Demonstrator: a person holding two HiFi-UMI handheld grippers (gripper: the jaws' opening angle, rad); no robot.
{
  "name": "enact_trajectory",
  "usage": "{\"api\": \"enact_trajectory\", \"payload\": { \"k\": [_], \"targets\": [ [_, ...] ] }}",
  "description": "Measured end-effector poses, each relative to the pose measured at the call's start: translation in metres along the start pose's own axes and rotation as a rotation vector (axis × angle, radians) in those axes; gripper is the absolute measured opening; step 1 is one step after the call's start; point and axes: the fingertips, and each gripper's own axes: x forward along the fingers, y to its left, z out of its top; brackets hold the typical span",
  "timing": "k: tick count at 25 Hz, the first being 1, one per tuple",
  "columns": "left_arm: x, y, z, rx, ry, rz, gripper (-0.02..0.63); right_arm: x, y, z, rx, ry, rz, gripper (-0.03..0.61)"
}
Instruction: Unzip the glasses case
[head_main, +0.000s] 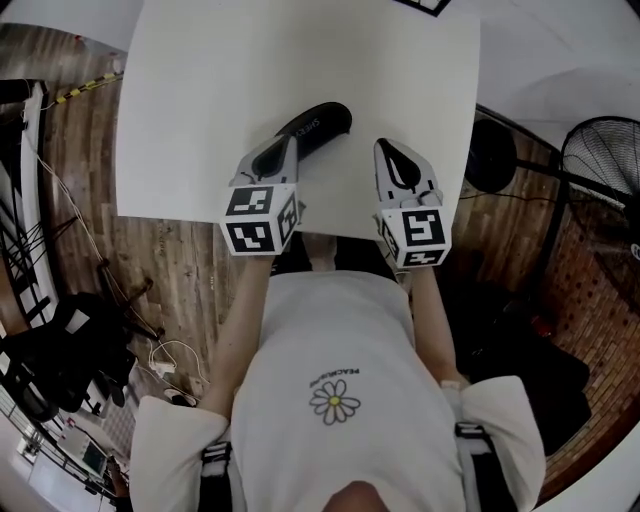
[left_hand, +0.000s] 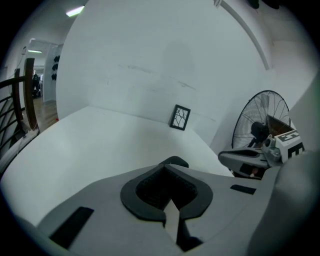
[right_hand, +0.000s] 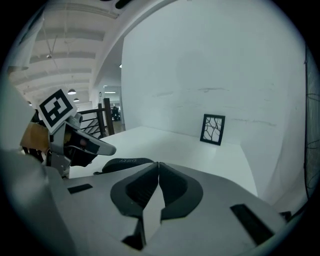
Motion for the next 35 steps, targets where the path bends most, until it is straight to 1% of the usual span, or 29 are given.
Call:
{"api": "enact_trajectory", "payload": {
  "k": [3,5,8,11,14,17,22,26,28,31,35],
  "targets": [
    [0.009,-0.01,0.0,0.039,0.004,-0.001,0.014,0.018,0.006,-0.017,-0.01,0.057,0.055,0.013],
    [0.017,-0.012,0.004,0.065,0.009,-0.002,0.014,0.031,0.011,-0.026,-0.034,0.096,0.097,0.082],
    [0.032,-0.013,0.001,0.111,0.052,0.0,0.014,0.049,0.014,-0.035,-0.06,0.137,0.136,0.099],
    [0.041,-0.009,-0.008,0.162,0.096,0.023,0.014,0.061,0.018,-0.044,-0.092,0.185,0.185,0.122],
    [0.042,-0.005,-0.004,0.165,0.11,0.027,0.014,0.067,0.025,-0.056,-0.143,0.242,0.235,0.137],
    [0.044,0.001,0.0,0.171,0.106,0.033,0.014,0.071,0.025,-0.065,-0.181,0.274,0.244,0.137],
    [0.045,0.003,0.002,0.181,0.097,0.029,0.014,0.081,0.025,-0.061,-0.191,0.264,0.257,0.137],
    [0.045,0.002,0.001,0.183,0.093,0.03,0.014,0.088,0.026,-0.059,-0.253,0.268,0.278,0.129],
    [0.045,0.002,0.001,0.181,0.094,0.029,0.014,0.087,0.027,-0.059,-0.274,0.271,0.295,0.123],
    [0.045,0.001,0.001,0.188,0.096,0.027,0.014,0.087,0.028,-0.06,-0.301,0.273,0.333,0.093],
    [0.043,-0.004,-0.001,0.241,0.102,0.025,0.014,0.086,0.03,-0.059,-0.374,0.289,0.388,0.073]
  ]
}}
